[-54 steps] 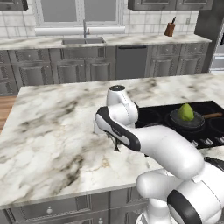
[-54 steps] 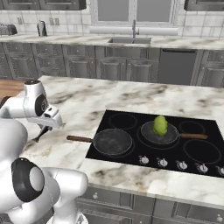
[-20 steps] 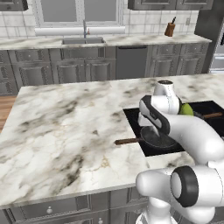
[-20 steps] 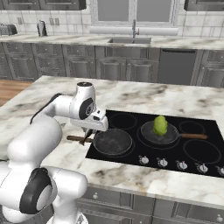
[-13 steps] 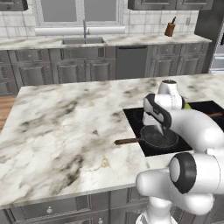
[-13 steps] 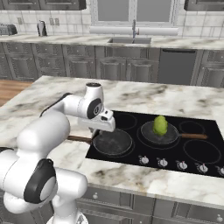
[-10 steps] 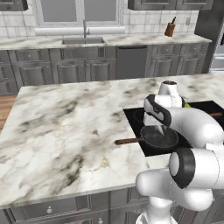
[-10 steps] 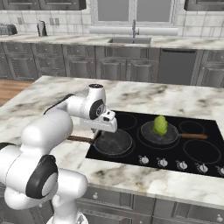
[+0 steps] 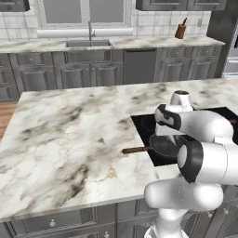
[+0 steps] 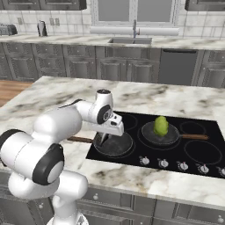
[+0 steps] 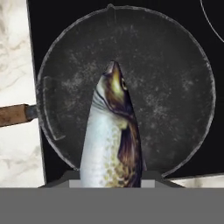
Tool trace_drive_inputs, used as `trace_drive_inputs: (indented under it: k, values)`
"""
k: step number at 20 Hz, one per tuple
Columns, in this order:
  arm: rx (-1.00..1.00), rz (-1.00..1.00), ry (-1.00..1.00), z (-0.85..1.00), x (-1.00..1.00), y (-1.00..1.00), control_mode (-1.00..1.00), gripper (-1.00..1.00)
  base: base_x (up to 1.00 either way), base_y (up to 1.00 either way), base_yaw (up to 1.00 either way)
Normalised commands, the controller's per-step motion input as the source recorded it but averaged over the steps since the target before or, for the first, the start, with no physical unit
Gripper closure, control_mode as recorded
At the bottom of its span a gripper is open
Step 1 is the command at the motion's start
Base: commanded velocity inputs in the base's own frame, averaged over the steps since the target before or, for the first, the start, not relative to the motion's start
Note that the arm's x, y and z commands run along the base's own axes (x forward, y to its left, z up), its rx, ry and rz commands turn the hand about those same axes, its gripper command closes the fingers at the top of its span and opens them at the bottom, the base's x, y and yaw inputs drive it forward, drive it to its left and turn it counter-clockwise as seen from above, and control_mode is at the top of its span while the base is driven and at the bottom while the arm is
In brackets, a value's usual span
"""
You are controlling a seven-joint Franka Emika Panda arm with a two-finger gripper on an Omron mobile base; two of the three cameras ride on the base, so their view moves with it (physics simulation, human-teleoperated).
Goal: Place both pans onto different burners. Then place the lettuce and the fish on different pans.
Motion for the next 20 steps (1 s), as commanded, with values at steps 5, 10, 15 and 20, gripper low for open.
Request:
trace_drive_inputs:
  k: [5,10,15,20]
  values:
    - [0.0,0.0,0.0,-0.27,0.21,-0.23,-1.0,1.0,0.0,0.0,0.0]
    - [-0.03,0.0,0.0,-0.33,0.1,-0.08,-1.0,1.0,0.0,0.0,0.0]
    - [-0.03,0.0,0.0,-0.37,0.02,0.0,-1.0,1.0,0.0,0.0,0.0]
    - [0.0,0.0,0.0,-0.19,0.15,-0.04,-1.0,1.0,0.0,0.0,0.0]
